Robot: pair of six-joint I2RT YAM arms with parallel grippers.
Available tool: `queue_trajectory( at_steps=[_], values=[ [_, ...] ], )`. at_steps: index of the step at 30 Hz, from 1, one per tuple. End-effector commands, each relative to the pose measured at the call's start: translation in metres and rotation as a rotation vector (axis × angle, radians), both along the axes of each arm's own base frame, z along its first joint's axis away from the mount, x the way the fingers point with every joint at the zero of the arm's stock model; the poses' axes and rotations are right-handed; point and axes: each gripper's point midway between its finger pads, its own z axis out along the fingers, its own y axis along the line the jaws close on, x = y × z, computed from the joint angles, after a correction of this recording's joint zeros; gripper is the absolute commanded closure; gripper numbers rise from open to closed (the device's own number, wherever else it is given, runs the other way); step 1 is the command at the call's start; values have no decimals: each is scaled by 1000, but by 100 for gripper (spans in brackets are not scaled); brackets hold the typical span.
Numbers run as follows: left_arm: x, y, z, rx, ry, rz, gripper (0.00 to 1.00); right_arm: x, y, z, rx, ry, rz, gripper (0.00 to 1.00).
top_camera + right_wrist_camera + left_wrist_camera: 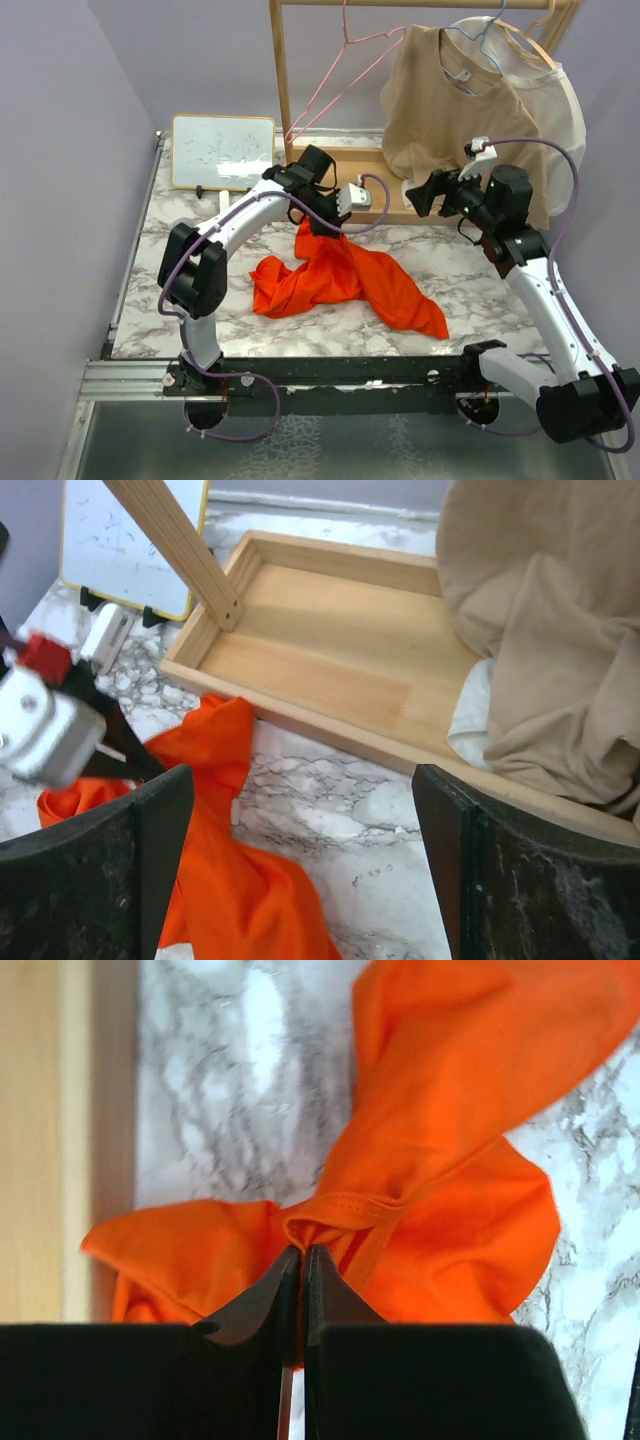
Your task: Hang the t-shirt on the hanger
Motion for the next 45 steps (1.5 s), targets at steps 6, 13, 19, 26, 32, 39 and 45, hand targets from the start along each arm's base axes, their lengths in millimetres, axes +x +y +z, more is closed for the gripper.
queue_trajectory(
  at_steps=[6,13,19,26,32,39,45],
  values=[
    [75,18,53,-140,31,292,100,-30,61,-68,-166,208,115,12],
    [99,-12,51,-231,156,364,100,-55,102,-111,-262,302,93,12],
    [94,-23,59,-292,243,359,100,-55,110,-154,-348,342,30,12],
    [86,-16,71,-325,298,370,100,-50,113,-192,-419,394,30,18],
    [89,-8,68,-327,322,395,100,-67,124,-210,-407,453,137,29],
    [94,-10,67,-331,337,399,100,-80,113,-225,-434,520,126,93],
    [95,-1,59,-299,328,406,100,-73,98,-180,-442,481,25,99]
  ],
)
